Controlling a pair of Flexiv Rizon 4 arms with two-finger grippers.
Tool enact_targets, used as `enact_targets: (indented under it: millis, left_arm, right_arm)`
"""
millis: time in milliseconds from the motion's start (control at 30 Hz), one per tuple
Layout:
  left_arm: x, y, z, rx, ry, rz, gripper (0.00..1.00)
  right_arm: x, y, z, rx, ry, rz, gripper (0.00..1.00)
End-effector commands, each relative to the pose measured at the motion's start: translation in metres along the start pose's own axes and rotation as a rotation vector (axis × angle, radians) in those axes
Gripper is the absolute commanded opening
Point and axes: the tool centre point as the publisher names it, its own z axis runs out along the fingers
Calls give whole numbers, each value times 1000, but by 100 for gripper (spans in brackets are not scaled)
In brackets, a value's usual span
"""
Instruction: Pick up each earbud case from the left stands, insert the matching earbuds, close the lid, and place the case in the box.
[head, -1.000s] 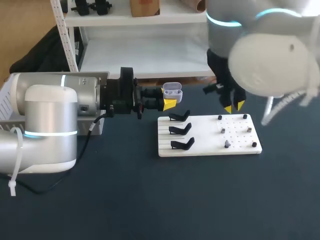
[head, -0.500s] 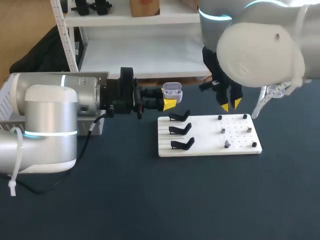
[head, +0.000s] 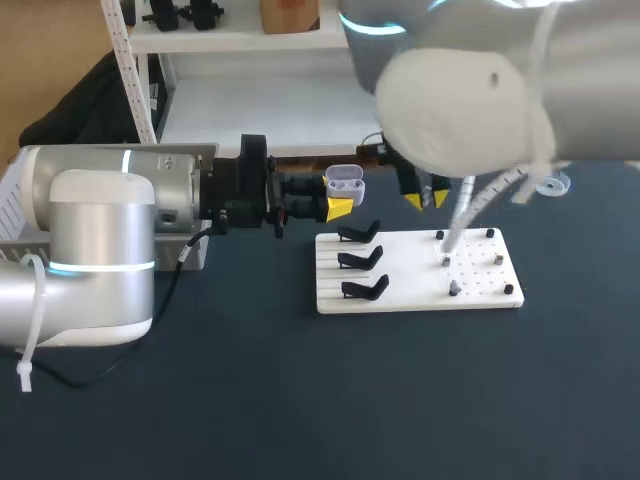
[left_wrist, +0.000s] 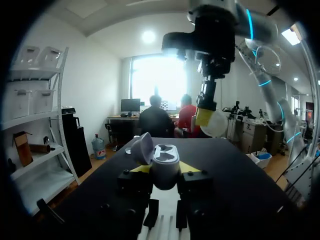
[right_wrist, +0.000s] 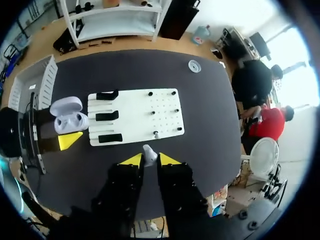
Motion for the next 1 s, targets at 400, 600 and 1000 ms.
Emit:
enact_targets:
  millis: [400, 600, 1000]
  left_arm:
    - [1, -1, 0, -4, -3, 1, 0]
    - [1, -1, 0, -4, -3, 1, 0]
    - [1, -1, 0, -4, -3, 1, 0]
  right_arm:
    - [-7, 9, -29, -37, 99, 334, 0]
    - [-7, 9, -29, -37, 99, 334, 0]
    - [-3, 22, -36, -73, 66, 582, 0]
